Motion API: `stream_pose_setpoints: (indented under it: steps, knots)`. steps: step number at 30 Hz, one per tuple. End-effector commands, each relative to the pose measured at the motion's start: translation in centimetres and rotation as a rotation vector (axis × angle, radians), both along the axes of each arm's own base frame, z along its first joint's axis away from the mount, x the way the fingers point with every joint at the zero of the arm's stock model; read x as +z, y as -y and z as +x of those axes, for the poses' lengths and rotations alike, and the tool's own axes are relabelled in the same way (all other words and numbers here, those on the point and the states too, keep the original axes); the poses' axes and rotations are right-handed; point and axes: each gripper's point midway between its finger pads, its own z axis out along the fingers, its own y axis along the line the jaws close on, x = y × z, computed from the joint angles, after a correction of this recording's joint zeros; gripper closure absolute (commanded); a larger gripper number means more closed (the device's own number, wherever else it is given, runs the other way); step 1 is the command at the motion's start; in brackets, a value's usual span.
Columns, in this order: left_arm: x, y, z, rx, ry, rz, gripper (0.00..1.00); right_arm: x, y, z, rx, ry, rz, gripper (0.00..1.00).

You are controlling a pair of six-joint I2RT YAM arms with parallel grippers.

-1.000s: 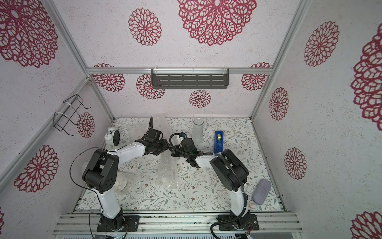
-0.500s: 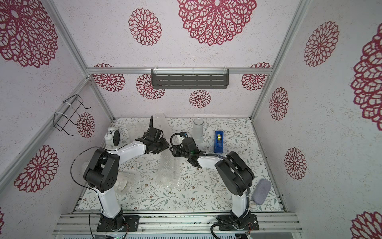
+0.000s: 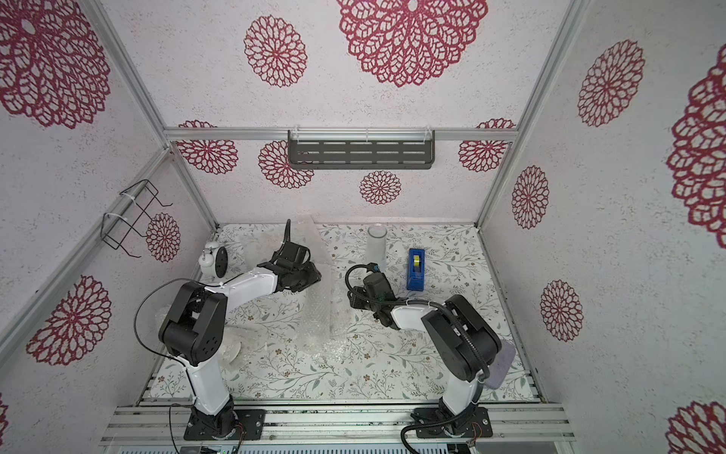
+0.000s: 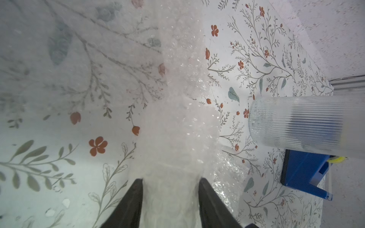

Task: Wrap vases in bubble wrap
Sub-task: Wrap the vase in bubble wrap.

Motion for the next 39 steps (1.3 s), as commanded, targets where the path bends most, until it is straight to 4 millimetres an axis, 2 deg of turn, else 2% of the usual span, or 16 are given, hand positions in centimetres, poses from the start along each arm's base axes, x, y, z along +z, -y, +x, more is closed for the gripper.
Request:
stream_pose_setpoints:
  steps: [1,5,7,11,16,22,26,33,39]
  knots:
    - [-3.6,-0.3,-2.0,-0.019,-0.111,0.07,0.52,0.3,-1.3,0.8,0.013,-0.014,0.08,0.59]
    - [-3.6,-0.1,-2.2,-0.024,-0.112,0.077,0.52,-0.7,-1.7,1.5,0.006,-0.042,0.085,0.61]
    - [-3.6,0.0,-2.2,-0.025,-0.111,0.077,0.52,-0.5,-1.6,1.7,0.006,-0.033,0.091,0.7]
    - [-3.4,0.2,-2.2,-0.03,-0.109,0.084,0.52,1.4,-1.8,1.8,0.021,0.017,0.097,0.87]
    - [-3.1,0.4,-2.2,-0.037,-0.103,0.084,0.52,4.3,-3.4,1.7,0.079,0.069,0.166,1.0]
    - [-2.9,0.9,-2.4,-0.046,-0.099,0.081,0.52,7.2,-6.7,1.8,0.165,0.099,0.254,1.0]
    - [-2.6,0.9,-2.4,-0.048,-0.095,0.077,0.52,8.2,-8.6,1.6,0.208,0.112,0.275,1.0]
    - [-1.6,1.7,-2.5,-0.057,-0.076,0.031,0.52,6.8,-10.5,1.3,0.249,0.084,0.288,0.97]
    - [0.0,2.5,-2.6,-0.073,-0.048,-0.039,0.47,6.2,-11.1,0.7,0.27,0.085,0.298,0.84]
